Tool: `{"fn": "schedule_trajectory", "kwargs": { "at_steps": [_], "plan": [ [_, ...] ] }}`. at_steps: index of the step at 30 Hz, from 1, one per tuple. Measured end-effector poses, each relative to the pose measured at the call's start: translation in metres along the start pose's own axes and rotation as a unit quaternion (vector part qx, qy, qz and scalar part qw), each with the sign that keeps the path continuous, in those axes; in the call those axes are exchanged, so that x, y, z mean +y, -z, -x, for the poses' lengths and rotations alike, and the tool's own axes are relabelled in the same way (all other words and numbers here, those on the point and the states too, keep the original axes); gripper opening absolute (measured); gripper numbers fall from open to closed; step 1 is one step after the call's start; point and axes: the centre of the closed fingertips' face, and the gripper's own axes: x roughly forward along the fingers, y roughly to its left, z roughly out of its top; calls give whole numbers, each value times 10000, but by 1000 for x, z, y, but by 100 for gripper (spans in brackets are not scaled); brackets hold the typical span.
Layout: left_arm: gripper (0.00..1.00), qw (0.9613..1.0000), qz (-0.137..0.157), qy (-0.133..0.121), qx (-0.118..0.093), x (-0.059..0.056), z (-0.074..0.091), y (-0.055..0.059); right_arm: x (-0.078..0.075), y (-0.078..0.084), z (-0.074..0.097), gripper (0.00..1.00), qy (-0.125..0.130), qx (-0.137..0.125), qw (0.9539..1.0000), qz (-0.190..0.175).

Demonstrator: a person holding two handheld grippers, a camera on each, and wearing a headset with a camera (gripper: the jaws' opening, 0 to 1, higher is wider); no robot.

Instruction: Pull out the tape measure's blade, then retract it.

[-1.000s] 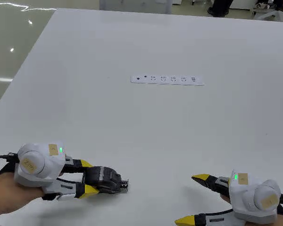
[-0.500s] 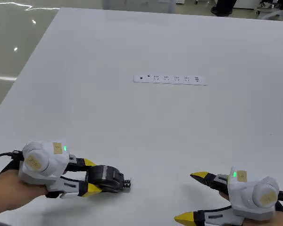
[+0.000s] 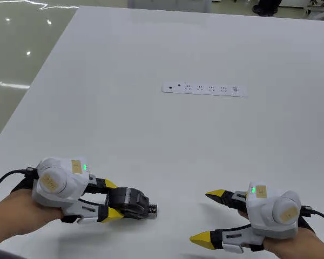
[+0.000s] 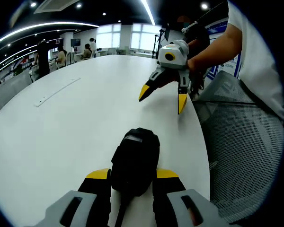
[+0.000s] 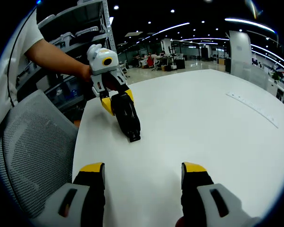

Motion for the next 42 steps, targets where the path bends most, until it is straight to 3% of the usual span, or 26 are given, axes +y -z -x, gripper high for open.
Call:
{"fn": "schedule_trajectory", "kwargs": {
  "at_steps": [19,25,42],
  "plan": [
    [31,10000,-11,-14,38,0,0,0,6,-13,-38,54,-303,-149,9993,129],
    [31,10000,-4,-7,53,0,0,0,16,-18,-50,50,-479,-190,9983,258],
    [31,10000,9,-6,51,-1,0,-1,18,-28,-73,38,-718,-267,9961,447]
  ]
}}
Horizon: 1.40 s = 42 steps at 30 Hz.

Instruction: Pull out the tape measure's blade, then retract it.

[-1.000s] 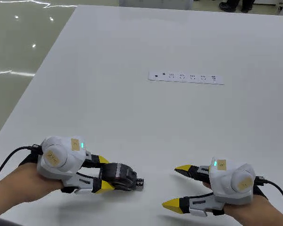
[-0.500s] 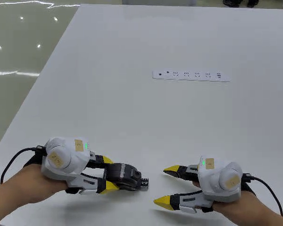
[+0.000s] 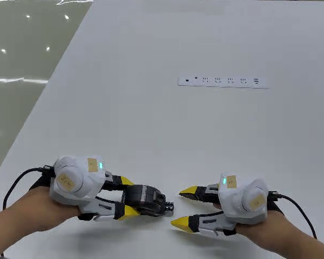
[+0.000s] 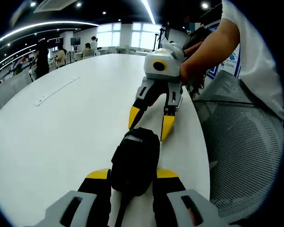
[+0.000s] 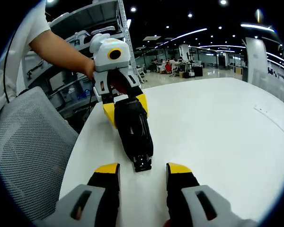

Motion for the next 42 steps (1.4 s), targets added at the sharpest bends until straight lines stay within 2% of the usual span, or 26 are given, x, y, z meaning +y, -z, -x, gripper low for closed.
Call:
{"fn": "schedule_trajectory", "kwargs": {
  "at_steps": [10,20,29,42],
  "plan": [
    [31,10000,-2,1,-11,0,0,-1,1,2,-10,29,-160,-30,9998,102],
    [31,10000,-9,-7,-7,1,0,0,0,5,-15,21,-181,0,9996,228],
    [31,10000,-25,19,-6,1,0,0,0,2,-19,18,-150,-49,9994,299],
    [31,10000,-52,15,-16,0,0,0,2,2,-19,14,-266,-60,9982,534]
  ]
}}
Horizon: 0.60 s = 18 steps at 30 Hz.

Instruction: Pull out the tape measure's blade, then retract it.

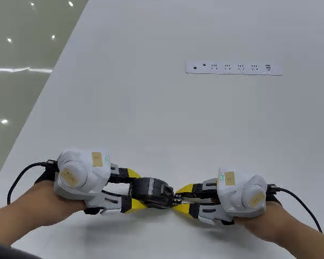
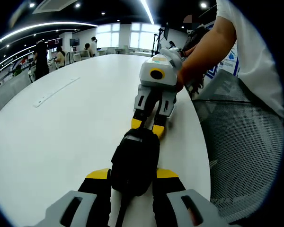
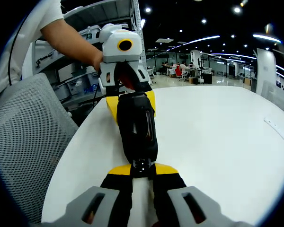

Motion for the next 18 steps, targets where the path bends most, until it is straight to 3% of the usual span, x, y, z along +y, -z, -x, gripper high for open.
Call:
{"fn": "schedule_trajectory", "kwargs": {
  "at_steps": [18],
  "plan": [
    [29,9999,-101,5,94,0,0,1,-2,3,2,12,9,78,9998,205]
  ]
}}
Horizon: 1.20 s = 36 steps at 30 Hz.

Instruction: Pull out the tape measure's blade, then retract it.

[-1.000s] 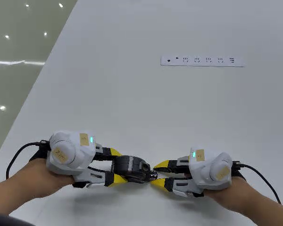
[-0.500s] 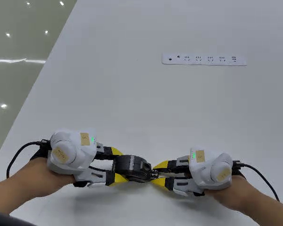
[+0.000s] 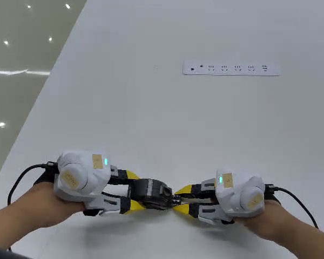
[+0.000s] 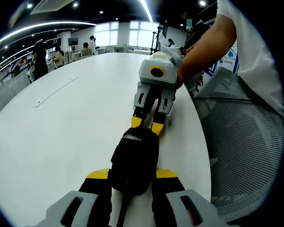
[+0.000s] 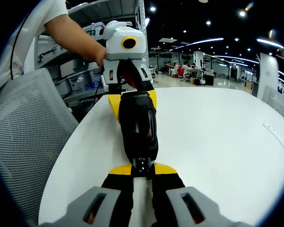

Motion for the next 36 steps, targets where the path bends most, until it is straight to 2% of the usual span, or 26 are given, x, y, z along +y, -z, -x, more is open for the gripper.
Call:
{"fn": "schedule_trajectory", "kwargs": {
  "at_steps": [15,36],
  "plan": [
    [28,9999,-111,14,-7,-1,-1,0,-2,9,13,11,38,100,9999,-25],
    [28,10000,-65,13,7,0,-2,1,-7,32,58,11,202,373,9991,-49]
  ]
}}
